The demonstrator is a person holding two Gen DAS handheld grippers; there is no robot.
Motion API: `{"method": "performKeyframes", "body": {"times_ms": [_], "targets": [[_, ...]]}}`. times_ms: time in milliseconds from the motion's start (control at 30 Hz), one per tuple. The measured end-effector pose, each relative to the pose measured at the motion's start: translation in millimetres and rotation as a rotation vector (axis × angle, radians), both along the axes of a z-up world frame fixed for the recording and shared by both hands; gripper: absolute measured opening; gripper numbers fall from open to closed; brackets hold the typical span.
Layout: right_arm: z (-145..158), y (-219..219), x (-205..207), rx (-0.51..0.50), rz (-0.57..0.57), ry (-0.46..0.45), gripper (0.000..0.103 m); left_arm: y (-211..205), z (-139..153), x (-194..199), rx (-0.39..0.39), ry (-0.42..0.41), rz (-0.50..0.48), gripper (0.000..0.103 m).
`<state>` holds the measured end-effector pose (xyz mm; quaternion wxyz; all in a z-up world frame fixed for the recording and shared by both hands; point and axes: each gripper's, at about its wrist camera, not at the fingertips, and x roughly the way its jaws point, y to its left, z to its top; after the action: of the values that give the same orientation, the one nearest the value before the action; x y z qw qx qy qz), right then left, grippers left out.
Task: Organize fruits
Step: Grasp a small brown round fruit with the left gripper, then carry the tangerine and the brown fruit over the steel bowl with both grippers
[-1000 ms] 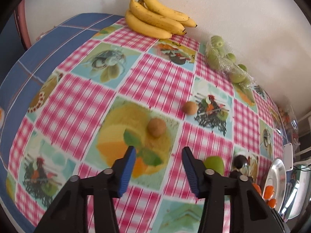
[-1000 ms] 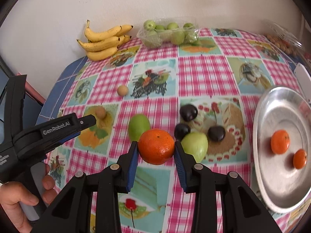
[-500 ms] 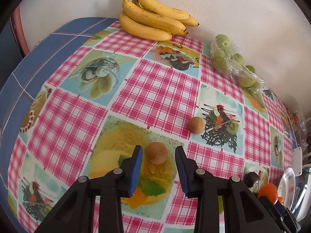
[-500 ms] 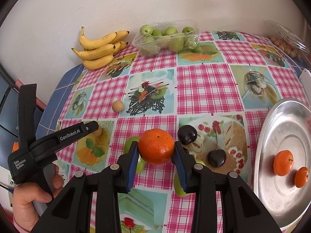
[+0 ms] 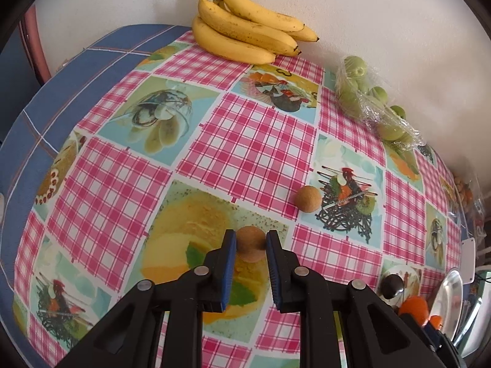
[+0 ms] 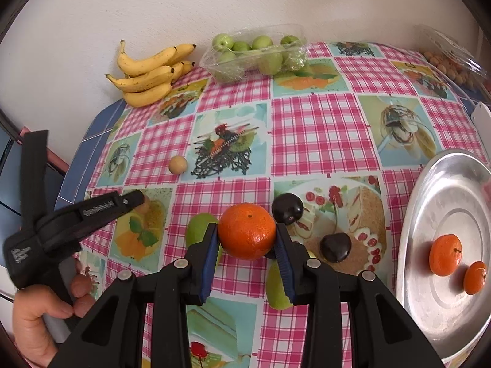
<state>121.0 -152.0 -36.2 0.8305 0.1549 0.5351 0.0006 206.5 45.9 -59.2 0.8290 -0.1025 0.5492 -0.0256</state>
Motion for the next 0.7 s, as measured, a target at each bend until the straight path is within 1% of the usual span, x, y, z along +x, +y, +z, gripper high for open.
{"method": "performKeyframes", "body": {"times_ms": [200,333,600,700], "targets": [[-1,-6,-3,0.004,-0.015,0.033,0.038,-12,6,-5,0.016,0.017,-0.016,0.021],[3,-13,-7,0.006,-0.025,0.036,0.038,-23,10,-11,0.008,0.026,-0.026,0.021],[16,-38,-16,-0.002,-0.072,0.043,0.038,-52,29,-26,0.003,-0.004,-0.067,0.022],[20,-53,-22,-0.009,-0.109,0.041,0.038,-69,37,-33,-0.001,-0.021,-0.101,0.022]]}}
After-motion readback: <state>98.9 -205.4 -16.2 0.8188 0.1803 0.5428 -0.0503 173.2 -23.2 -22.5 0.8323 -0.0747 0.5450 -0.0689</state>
